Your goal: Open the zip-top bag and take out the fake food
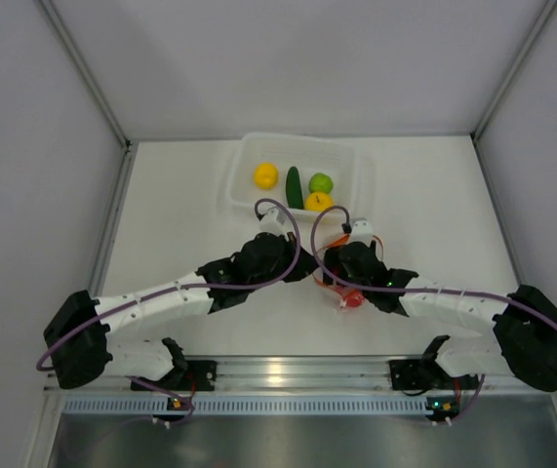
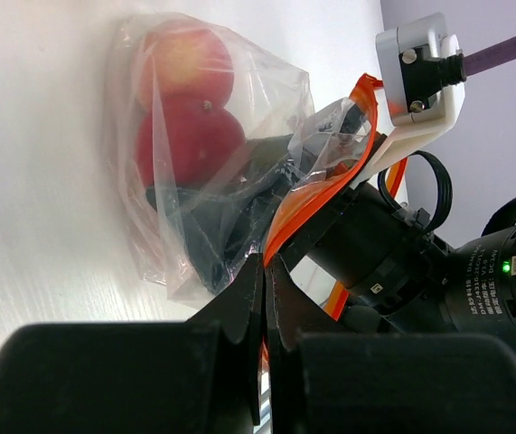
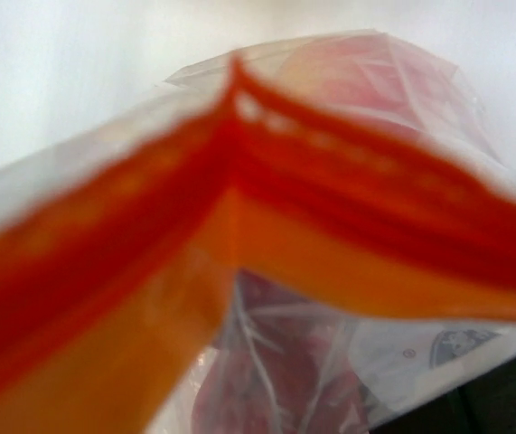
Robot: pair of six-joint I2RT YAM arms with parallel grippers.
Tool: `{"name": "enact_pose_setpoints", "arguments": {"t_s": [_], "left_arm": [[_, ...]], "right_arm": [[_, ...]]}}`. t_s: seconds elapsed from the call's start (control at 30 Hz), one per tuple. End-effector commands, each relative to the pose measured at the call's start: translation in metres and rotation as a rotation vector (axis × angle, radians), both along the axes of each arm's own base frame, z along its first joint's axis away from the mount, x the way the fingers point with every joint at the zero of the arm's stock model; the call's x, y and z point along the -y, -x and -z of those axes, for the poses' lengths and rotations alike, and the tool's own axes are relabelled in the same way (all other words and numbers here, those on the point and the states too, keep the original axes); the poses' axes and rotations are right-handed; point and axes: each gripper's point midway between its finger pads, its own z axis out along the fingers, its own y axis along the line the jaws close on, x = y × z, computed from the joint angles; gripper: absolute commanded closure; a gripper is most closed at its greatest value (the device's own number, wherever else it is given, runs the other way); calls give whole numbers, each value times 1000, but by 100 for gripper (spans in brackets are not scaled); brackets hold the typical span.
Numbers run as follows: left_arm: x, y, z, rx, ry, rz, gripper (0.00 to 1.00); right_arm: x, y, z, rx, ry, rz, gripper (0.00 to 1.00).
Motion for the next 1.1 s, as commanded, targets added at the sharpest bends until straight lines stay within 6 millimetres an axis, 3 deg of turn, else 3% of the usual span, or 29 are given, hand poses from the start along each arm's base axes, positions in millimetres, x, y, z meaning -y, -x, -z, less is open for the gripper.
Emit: {"name": "enact_pose_setpoints", "arguments": {"t_s": [0.0, 0.13, 0.27, 0.33, 0.77, 1.07], "left_arm": [[3, 1, -17, 36, 51, 10, 100], [2, 1, -15, 35, 47, 10, 100], [-1, 0, -15, 45, 44, 1, 100], [-4, -1, -16, 53, 42, -16, 100], [-22, -14, -9, 69, 12, -125, 100], [-37, -17, -6, 79, -22, -182, 100]], "right_arm": [[-14, -23, -36, 127, -111, 61, 22], [-18, -30, -28, 115, -81, 62, 24], [-21, -30, -25, 111, -75, 38, 39], [-25, -27, -29, 114, -77, 6, 42], [-27, 9, -90, 202, -147, -129, 48], [-17, 27, -97, 185, -111, -180, 50]]}}
